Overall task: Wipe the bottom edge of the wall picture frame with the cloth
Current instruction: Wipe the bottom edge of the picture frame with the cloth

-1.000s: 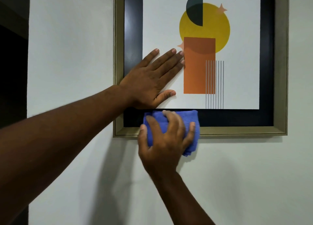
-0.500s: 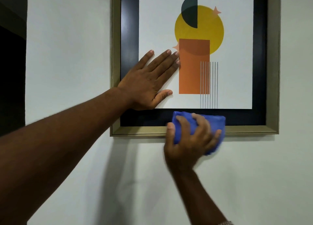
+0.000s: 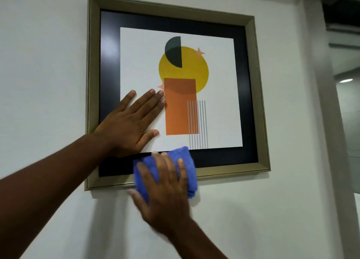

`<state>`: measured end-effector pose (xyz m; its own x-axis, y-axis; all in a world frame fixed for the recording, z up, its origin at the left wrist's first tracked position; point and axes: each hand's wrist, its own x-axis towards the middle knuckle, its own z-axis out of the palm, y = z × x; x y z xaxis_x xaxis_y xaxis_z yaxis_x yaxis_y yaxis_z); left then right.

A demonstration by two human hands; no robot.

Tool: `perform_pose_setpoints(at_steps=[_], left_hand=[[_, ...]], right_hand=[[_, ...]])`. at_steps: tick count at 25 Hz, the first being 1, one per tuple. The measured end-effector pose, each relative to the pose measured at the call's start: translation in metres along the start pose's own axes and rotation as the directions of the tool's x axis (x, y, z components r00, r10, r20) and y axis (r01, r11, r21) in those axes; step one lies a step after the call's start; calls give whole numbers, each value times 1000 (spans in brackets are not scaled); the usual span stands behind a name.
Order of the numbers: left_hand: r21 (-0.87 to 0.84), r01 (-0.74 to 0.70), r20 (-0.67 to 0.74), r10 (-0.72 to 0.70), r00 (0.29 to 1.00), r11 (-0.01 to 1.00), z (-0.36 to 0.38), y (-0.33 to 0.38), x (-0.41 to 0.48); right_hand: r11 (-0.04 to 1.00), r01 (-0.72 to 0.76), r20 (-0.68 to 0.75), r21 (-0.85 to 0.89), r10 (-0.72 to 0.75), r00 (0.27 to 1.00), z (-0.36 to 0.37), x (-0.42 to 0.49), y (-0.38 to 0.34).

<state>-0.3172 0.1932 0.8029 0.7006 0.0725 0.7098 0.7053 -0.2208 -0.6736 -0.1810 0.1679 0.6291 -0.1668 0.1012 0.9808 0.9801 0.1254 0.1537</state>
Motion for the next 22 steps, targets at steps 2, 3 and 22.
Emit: perform_pose_setpoints(at_steps=[2,3,22], left_hand=[[0,35,18,-35,999,999,-1,7,-3],[-18,79,27,-78,997,997,-1,12,-6],[-493,846,350,-844,407,204,-60,210,-16]], right_hand=[[999,-38,44,-33,39,998,-13,-6,33],[998,-50,80,-38,53,995,-21,-8,48],[478,-429,428,766,118,896,-94,3,107]])
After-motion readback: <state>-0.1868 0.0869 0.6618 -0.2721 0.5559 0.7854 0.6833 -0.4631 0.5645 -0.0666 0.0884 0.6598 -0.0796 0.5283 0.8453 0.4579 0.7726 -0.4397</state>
